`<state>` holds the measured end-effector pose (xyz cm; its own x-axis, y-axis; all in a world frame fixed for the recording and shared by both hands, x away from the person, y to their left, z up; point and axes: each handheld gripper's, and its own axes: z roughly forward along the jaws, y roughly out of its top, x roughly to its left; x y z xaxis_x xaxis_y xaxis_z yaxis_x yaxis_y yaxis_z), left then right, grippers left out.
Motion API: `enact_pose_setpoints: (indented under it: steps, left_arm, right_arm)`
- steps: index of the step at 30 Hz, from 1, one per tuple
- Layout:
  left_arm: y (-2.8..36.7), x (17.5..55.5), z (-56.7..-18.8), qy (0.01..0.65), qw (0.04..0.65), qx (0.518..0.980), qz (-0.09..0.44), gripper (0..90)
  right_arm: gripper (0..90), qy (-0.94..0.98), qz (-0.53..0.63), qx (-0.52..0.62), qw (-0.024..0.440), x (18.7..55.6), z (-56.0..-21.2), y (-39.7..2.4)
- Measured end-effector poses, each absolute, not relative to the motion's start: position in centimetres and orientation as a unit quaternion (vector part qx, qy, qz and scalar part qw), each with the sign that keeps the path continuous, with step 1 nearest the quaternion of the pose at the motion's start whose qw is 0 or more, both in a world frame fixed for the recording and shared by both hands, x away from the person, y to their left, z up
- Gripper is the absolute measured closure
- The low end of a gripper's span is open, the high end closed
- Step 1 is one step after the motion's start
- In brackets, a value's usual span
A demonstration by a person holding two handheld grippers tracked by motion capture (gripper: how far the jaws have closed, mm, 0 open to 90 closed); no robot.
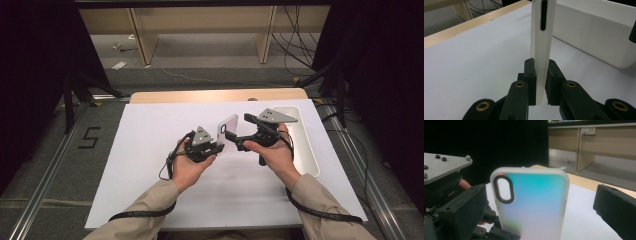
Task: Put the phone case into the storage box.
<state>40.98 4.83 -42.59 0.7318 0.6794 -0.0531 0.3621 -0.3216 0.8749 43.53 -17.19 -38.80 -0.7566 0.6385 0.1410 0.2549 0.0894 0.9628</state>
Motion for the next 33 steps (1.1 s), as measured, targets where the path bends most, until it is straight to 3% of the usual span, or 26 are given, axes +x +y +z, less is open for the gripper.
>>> enact_pose_setpoints:
  steps: [33]
  left_arm:
    - [2.7,40.6,-42.7,0.315,0.486,0.801,0.153,80.9]
  right_arm:
    - [4.6,0.714,0.599,0.324,0.163,43.4,-39.2,-17.1]
